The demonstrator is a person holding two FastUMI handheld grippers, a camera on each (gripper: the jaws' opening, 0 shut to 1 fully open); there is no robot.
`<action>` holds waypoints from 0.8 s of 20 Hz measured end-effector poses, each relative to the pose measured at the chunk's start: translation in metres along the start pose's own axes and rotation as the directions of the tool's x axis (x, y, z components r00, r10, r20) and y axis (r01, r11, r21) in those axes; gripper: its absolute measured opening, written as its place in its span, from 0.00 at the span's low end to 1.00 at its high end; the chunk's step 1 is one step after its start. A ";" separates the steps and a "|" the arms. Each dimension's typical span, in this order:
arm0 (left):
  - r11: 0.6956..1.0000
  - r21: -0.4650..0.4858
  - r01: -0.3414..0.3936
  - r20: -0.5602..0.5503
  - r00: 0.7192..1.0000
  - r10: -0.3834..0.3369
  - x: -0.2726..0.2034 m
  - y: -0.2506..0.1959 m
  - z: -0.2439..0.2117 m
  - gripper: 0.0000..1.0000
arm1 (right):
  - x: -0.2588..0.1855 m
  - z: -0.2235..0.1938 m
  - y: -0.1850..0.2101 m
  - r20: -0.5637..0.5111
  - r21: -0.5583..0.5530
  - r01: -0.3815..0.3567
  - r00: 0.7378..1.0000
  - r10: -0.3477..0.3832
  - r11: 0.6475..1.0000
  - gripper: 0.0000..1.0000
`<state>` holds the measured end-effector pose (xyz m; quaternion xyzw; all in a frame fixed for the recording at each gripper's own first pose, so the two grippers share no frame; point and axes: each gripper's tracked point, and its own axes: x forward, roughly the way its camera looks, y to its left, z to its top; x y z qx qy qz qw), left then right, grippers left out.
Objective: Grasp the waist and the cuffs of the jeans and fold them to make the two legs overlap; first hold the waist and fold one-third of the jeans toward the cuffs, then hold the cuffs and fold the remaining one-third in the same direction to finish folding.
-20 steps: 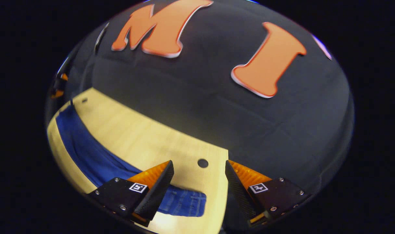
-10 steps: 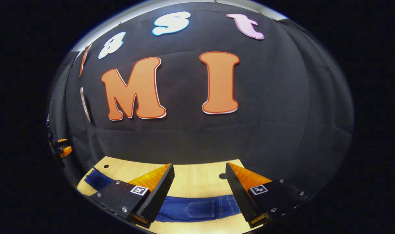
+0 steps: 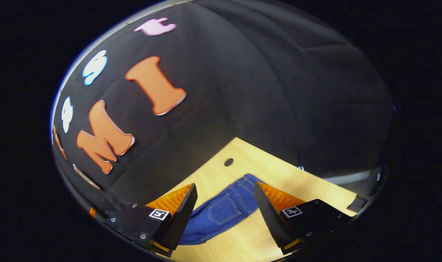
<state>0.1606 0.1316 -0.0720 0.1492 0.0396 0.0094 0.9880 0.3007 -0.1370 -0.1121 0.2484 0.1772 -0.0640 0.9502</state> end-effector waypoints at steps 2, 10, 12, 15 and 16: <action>1.000 -0.014 -0.018 -0.011 1.000 0.018 -0.008 0.002 -0.002 0.98 | 0.015 -0.026 -0.031 -0.080 0.032 0.055 0.995 -0.052 0.998 0.97; 0.990 -0.050 -0.130 -0.082 0.989 0.125 -0.045 0.020 -0.027 0.98 | 0.089 -0.081 -0.085 -0.281 0.138 0.185 0.949 -0.141 0.973 0.97; 0.986 -0.044 -0.159 -0.094 0.983 0.155 -0.053 0.025 -0.030 0.98 | 0.106 -0.088 -0.102 -0.308 0.143 0.247 0.931 -0.194 0.958 0.97; 0.980 -0.047 -0.195 -0.107 0.976 0.189 -0.060 0.030 -0.035 0.98 | 0.130 -0.093 -0.109 -0.321 0.183 0.287 0.922 -0.219 0.940 0.98; 0.977 -0.051 -0.205 -0.115 0.973 0.199 -0.062 0.032 -0.037 0.98 | 0.137 -0.094 -0.105 -0.326 0.203 0.278 0.923 -0.203 0.939 0.98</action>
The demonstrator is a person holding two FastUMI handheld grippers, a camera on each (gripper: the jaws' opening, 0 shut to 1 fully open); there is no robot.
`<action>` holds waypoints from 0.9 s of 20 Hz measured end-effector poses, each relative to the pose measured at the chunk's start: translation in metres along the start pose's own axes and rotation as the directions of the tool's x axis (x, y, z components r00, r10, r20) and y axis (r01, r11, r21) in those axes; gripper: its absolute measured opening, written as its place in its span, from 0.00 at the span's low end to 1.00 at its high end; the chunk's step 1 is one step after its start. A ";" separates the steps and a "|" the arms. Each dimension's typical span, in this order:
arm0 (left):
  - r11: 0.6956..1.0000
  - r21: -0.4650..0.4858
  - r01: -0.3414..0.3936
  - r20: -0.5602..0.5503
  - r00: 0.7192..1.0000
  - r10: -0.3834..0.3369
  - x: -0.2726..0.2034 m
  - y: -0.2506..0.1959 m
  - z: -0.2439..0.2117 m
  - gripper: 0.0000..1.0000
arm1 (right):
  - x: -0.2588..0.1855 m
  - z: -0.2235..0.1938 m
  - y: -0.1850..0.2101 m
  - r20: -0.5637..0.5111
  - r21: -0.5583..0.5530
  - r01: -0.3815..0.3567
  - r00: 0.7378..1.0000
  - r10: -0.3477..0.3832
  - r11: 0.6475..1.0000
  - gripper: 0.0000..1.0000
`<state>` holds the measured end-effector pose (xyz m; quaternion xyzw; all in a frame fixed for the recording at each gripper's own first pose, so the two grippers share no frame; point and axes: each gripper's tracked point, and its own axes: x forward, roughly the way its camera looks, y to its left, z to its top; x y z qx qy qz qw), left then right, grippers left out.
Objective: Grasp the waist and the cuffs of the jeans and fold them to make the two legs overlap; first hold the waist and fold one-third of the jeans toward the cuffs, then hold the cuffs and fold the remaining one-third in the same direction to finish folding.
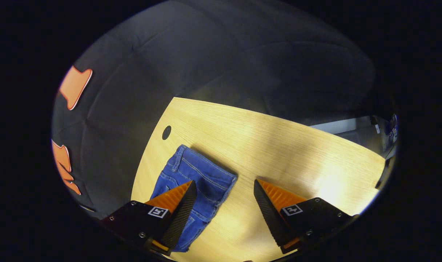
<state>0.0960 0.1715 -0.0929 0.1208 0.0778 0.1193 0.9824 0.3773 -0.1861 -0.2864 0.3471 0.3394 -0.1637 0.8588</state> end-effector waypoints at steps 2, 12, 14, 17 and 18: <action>1.000 -0.010 -0.013 -0.020 1.000 0.013 -0.003 0.001 -0.007 0.98 | 0.011 0.001 0.016 -0.006 0.017 -0.040 0.999 0.040 0.999 0.98; 0.999 0.018 -0.040 -0.070 0.997 0.041 0.007 0.012 -0.017 0.99 | 0.029 0.005 0.035 0.050 0.075 -0.057 0.997 0.053 0.996 0.09; 0.999 0.017 -0.029 -0.059 0.998 0.030 0.013 0.018 -0.011 0.99 | 0.013 0.011 0.051 0.080 0.015 -0.087 0.993 0.086 0.996 0.09; 1.000 -0.007 0.000 -0.054 0.999 0.000 0.022 0.026 -0.012 0.98 | -0.017 0.016 0.083 0.129 -0.046 -0.142 0.981 0.147 0.989 0.09; 1.000 -0.003 0.004 -0.054 0.999 -0.004 0.024 0.030 -0.012 0.99 | -0.029 0.016 0.096 0.144 -0.078 -0.152 0.976 0.162 0.985 0.09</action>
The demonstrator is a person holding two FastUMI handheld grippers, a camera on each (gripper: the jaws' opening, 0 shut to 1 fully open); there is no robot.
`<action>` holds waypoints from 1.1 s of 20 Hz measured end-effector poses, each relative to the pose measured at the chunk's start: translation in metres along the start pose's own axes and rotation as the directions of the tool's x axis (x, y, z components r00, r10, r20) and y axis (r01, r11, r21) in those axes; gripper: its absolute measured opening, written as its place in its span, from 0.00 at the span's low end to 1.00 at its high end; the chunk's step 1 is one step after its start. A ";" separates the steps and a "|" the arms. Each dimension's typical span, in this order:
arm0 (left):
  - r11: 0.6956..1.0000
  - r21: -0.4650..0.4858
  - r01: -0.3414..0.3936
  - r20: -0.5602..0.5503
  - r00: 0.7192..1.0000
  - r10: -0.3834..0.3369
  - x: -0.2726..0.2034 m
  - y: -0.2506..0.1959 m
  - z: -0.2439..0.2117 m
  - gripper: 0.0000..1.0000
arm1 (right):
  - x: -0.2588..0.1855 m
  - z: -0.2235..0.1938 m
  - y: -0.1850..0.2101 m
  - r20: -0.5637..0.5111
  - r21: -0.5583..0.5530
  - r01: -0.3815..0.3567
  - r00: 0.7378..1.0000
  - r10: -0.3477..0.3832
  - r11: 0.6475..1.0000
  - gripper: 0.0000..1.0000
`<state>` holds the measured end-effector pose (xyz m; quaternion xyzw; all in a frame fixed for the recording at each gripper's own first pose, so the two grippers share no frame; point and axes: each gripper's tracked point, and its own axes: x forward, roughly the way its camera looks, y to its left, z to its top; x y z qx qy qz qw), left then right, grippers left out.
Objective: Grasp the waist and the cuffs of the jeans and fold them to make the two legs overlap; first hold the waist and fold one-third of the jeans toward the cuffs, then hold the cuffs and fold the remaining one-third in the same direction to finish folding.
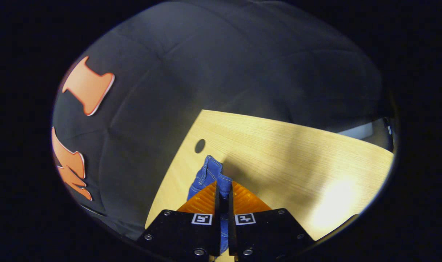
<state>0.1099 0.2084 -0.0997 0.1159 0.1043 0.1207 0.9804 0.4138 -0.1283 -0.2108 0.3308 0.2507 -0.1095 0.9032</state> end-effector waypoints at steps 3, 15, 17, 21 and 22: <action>1.000 0.006 0.015 0.001 1.000 -0.015 0.004 0.019 -0.001 0.99 | -0.027 0.000 0.054 0.037 -0.097 -0.044 0.998 0.048 0.994 0.08; 0.999 -0.030 0.029 0.003 1.000 -0.029 0.019 0.123 -0.016 0.99 | -0.113 -0.112 0.262 0.049 -0.519 -0.211 0.960 0.275 0.829 0.08; 0.999 -0.038 0.032 0.000 0.999 -0.032 0.021 0.136 -0.020 0.98 | -0.119 -0.153 0.290 0.007 -0.599 -0.230 0.956 0.292 0.767 0.08; 0.998 -0.063 0.025 -0.015 1.000 -0.026 0.021 0.162 -0.035 0.99 | -0.105 -0.248 0.323 -0.113 -0.691 -0.293 0.947 0.302 0.660 0.08; 0.998 -0.066 0.022 -0.020 1.000 -0.023 0.019 0.168 -0.040 0.99 | -0.098 -0.271 0.323 -0.146 -0.705 -0.307 0.945 0.294 0.639 0.08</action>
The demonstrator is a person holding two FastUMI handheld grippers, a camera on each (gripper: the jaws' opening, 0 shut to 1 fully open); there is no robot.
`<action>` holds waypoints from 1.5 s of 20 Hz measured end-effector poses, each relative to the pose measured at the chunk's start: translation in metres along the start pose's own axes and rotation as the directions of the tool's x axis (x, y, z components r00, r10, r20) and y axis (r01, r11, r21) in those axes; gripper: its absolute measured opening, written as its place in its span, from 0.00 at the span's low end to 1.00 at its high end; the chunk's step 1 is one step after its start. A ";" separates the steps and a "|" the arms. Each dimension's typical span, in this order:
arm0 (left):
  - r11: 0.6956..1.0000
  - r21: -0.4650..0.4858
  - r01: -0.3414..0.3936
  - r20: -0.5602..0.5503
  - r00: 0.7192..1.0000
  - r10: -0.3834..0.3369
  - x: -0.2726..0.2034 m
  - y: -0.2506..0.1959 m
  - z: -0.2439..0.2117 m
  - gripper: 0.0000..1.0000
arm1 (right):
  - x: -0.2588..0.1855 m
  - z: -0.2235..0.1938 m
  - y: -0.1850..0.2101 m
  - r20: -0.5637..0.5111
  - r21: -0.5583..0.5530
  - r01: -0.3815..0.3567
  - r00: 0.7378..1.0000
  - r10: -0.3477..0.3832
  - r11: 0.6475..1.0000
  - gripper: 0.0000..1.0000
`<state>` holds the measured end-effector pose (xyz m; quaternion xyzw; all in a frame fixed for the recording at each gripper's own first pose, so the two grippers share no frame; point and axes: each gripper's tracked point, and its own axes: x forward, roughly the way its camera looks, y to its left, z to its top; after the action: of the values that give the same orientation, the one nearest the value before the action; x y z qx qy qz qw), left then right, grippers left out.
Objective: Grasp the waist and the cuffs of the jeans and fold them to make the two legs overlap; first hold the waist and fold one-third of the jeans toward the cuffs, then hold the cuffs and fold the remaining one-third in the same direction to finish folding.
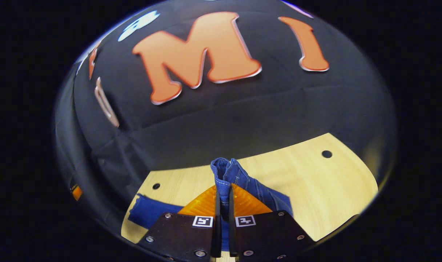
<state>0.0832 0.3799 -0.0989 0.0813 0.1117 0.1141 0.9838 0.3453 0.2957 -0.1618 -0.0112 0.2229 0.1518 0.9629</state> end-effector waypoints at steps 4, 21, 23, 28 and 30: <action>0.999 -0.031 -0.015 -0.037 0.999 0.014 -0.005 0.020 -0.020 0.99 | 0.035 -0.068 0.025 -0.140 -0.054 -0.060 0.989 0.052 0.997 0.08; 0.969 -0.245 -0.011 -0.124 0.992 -0.021 0.002 0.028 -0.069 0.98 | 0.036 -0.164 0.051 -0.327 -0.187 -0.166 0.940 0.098 0.968 0.98; 0.947 -0.322 -0.006 -0.152 0.987 -0.046 0.006 0.032 -0.088 0.98 | 0.029 -0.150 0.052 -0.309 -0.166 -0.168 0.944 0.111 0.972 0.98; 0.782 -0.619 -0.068 -0.245 0.963 -0.110 0.017 0.039 -0.141 0.98 | 0.010 -0.121 0.051 -0.275 -0.083 -0.177 0.950 0.148 0.981 0.98; 0.681 -0.724 -0.107 -0.263 0.956 -0.129 0.021 0.042 -0.166 0.98 | 0.006 -0.114 0.047 -0.264 -0.069 -0.174 0.953 0.150 0.982 0.98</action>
<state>0.0552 0.4476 -0.2549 -0.3368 0.2018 0.1539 0.9067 0.2877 0.3316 -0.2646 -0.0568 0.3393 0.2375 0.9084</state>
